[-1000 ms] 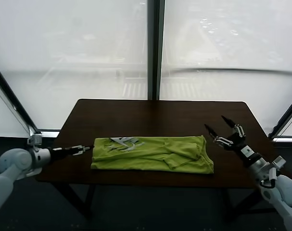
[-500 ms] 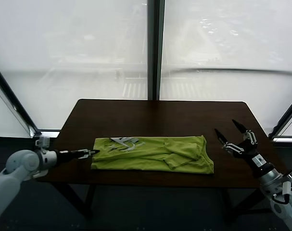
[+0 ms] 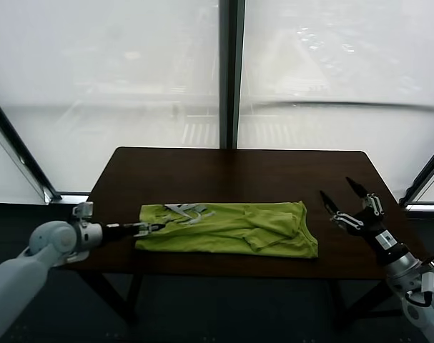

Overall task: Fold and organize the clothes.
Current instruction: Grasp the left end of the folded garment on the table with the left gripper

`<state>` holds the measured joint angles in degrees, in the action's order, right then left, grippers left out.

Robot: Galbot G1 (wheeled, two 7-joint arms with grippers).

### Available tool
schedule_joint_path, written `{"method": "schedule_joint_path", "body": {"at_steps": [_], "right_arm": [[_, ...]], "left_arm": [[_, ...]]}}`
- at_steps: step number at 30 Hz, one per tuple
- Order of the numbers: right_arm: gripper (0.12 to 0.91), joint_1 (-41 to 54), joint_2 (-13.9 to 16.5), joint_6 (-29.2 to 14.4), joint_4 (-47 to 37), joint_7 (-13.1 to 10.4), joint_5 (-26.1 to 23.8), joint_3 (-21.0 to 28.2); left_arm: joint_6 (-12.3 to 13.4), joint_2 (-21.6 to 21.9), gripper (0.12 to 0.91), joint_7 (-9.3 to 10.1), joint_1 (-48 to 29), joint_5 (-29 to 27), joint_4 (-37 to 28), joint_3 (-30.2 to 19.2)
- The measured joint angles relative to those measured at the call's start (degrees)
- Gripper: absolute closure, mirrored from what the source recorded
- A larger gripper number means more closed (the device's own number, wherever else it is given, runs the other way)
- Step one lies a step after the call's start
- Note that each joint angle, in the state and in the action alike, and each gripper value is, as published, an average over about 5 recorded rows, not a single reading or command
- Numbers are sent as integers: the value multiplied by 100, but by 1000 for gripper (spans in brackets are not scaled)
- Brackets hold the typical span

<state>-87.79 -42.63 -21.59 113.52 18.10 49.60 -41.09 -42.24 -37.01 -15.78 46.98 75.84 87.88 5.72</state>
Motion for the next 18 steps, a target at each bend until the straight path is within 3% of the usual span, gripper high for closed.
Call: {"method": "schedule_joint_path", "body": {"at_steps": [5,8,15,18], "right_arm": [[118,44,-32,0,10,-2,-4,4],[118,68,-37,0,30,-5,-1,2],[118,155,-54,-10,54,-57,61,36],[118,200,-119,-94,43,-156,75,104]], "left_arm": [[-2,-44,159,107,-15,-10,-3,5],[-3,-67,299,162,-5,-26,11,22],[-3,-140,736,451,119,-79,128,185],[-3,-100,833,543,208,-149,222,309]]}}
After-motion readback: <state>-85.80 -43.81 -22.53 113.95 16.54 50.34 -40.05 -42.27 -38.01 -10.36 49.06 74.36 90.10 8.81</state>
